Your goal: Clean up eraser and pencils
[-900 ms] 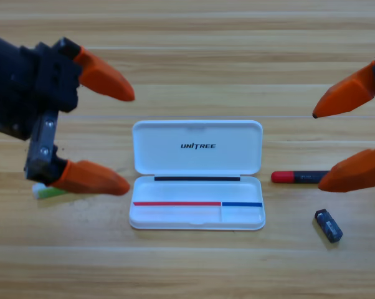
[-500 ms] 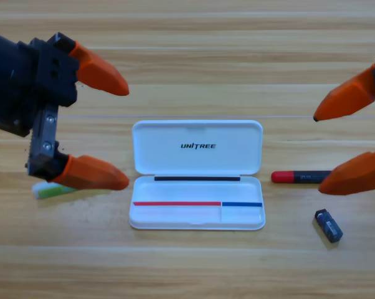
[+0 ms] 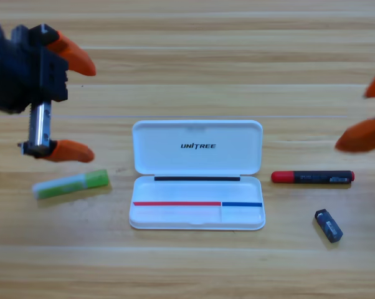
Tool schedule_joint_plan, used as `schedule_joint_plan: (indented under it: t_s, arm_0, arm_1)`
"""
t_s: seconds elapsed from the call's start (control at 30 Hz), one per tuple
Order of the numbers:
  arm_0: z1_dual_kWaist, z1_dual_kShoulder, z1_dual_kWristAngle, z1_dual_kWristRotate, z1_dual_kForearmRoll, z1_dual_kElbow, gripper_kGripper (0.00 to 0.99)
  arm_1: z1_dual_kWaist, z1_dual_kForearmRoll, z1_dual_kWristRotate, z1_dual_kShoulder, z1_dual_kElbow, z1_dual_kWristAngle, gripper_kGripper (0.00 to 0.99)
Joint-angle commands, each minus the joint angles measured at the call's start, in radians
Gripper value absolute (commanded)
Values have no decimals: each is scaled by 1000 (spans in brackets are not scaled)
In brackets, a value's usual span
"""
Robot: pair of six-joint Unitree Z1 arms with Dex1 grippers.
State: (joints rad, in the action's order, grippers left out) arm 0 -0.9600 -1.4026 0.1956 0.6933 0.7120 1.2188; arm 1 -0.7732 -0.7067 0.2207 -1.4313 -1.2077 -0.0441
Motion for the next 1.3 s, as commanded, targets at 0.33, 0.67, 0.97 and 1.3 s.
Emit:
schedule_joint_plan:
  t_s: [0.33, 0.67, 0.97, 1.3]
  arm_0:
    - [471, -369, 11, 296, 40, 35, 957]
    - [481, -440, -85, 272, 141, 96, 943]
    - [481, -556, -185, 235, 262, 246, 922]
    - [512, -596, -223, 209, 259, 245, 937]
  arm_1:
    - [5, -24, -233, -301, 37, 119, 985]
    - [6, -24, -414, -501, 37, 119, 939]
    - [6, -22, -460, -586, 30, 81, 877]
    - [6, -22, -468, -623, 34, 55, 541]
